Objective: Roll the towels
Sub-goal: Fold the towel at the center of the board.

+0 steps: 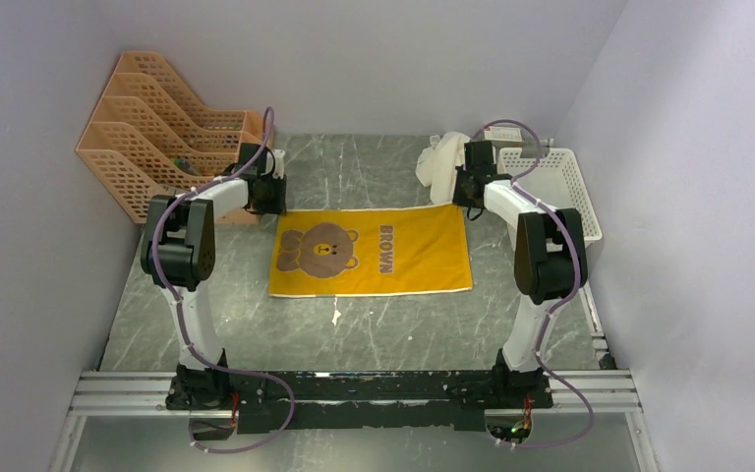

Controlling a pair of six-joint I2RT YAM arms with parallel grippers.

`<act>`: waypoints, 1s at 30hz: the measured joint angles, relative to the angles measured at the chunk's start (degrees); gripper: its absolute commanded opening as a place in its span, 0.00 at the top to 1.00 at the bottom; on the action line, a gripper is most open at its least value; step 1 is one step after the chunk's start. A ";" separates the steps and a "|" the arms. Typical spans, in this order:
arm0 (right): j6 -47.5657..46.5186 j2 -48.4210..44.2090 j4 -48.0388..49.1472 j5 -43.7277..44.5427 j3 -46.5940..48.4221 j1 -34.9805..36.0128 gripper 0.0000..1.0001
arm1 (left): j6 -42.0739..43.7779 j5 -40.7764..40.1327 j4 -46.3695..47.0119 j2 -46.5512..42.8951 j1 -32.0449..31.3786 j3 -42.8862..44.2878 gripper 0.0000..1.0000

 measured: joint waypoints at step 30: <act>-0.96 -1.49 5.29 -2.40 6.51 -4.98 1.00 | 1.68 5.84 14.27 1.53 1.36 7.23 0.94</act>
